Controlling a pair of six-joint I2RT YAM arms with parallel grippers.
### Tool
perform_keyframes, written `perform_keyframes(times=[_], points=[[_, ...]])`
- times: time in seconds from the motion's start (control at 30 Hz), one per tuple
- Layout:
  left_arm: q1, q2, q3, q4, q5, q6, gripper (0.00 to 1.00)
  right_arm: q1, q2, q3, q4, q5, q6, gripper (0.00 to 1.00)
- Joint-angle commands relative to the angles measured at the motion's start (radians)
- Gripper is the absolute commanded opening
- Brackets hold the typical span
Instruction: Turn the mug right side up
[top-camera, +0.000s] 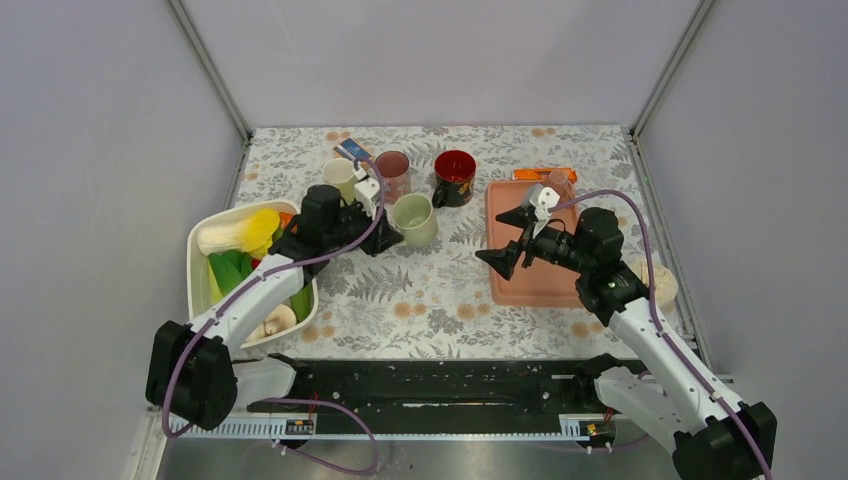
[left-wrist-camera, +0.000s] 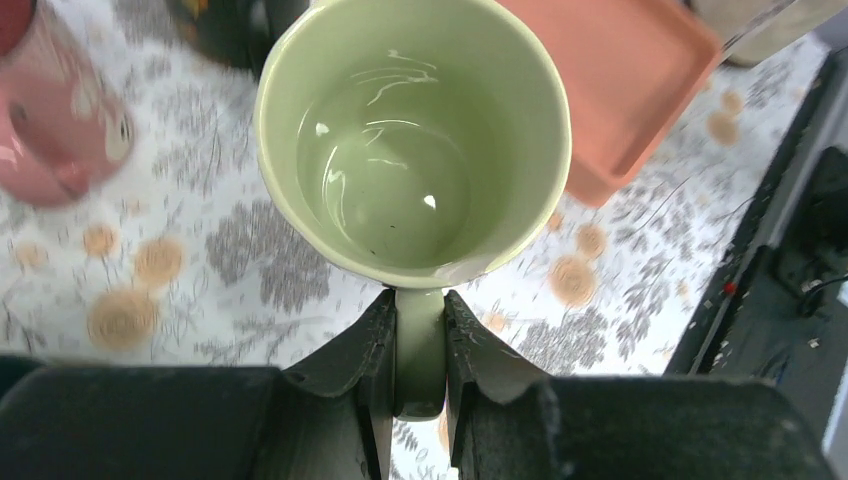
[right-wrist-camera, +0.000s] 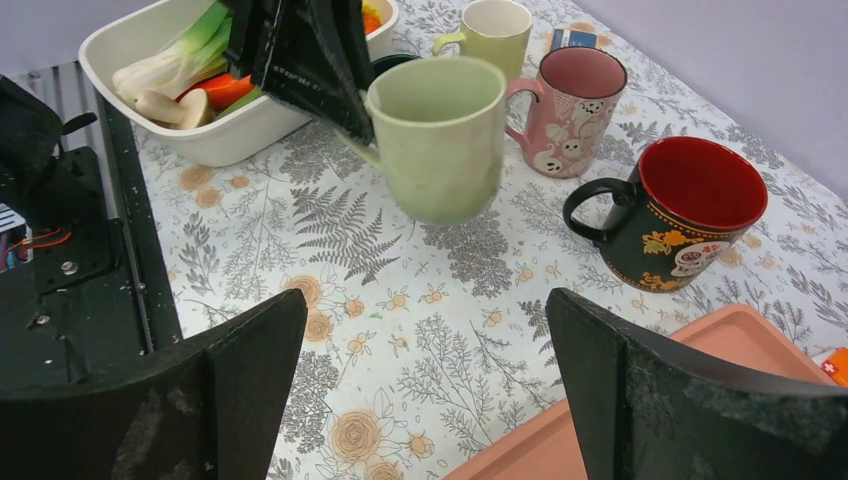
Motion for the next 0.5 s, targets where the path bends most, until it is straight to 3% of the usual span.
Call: perform_keyframes(times=[0.0,0.47], points=[[0.005,-0.019,-0.056,0.123,-0.09,0.052,0.0,-0.006,-0.016,-0.015,0.013,0.048,-0.03,1.0],[0.01,0.105,-0.143,0.276,-0.306,0.066,0.0,-0.035,-0.024,-0.054,0.073,0.026,-0.011,1.0]])
